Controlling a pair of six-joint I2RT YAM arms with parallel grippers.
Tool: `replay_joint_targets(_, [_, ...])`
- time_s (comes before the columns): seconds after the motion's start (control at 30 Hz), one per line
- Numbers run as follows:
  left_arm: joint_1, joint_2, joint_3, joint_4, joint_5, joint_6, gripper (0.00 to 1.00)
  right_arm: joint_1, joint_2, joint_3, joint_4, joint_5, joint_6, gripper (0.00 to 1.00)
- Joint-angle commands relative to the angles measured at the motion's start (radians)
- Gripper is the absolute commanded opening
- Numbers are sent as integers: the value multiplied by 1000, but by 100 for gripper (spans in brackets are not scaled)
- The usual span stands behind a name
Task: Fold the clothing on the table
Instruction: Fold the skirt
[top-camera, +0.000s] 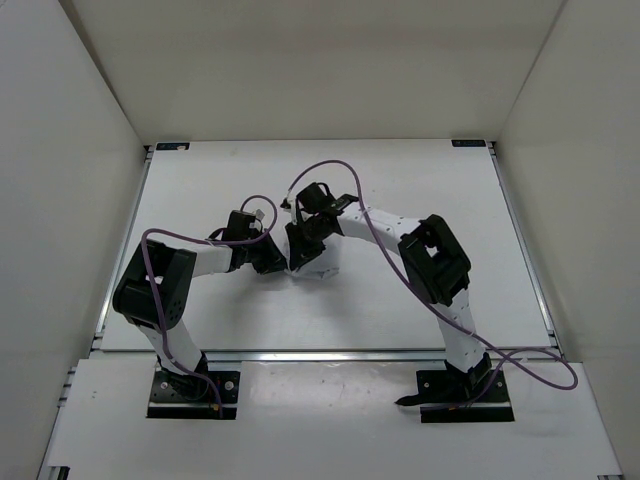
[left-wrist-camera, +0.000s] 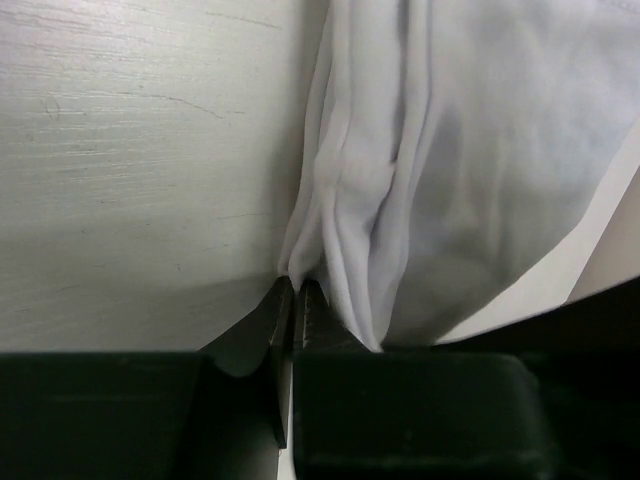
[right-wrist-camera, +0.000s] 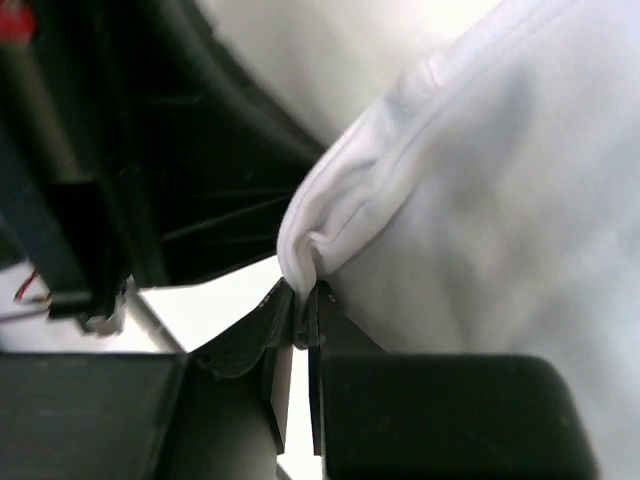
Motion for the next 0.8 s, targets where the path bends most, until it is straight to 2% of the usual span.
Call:
replay_joint_targets(0.0, [-4,-21,-14,-40,-3,18,6,-29,-52,10,76,103,44,0])
replay_joint_targets(0.2, [-7,-23,-17,-34,5,16,6,-39,-6,62,6,168,0,0])
replay_joint_targets(0.3, [2,-29,-21,-32,3,13,5,-39,-87,30,15,233,1,0])
replay_joint_targets(0.37, [5,-41,-25,-35,5,13,1,-73,-203,-28,13,248,21,0])
replay_joint_targets(0.47, [16,-55,-32,-49,-8,23,0,-177,-428,-226,41,251,96,0])
replay_joint_targets(0.57, [16,-88,-34,-54,-31,24,0,-339,-664,-564,94,157,176,1])
replay_joint_targets(0.6, [8,-95,-35,-52,-26,24,0,-398,-722,-612,96,124,176,0])
replay_joint_targets(0.67, [7,-101,-41,-49,-26,26,0,-462,-783,-767,101,93,170,0])
replay_joint_targets(0.77, [-16,-107,-49,-52,-34,24,0,-527,-826,-908,87,69,147,0])
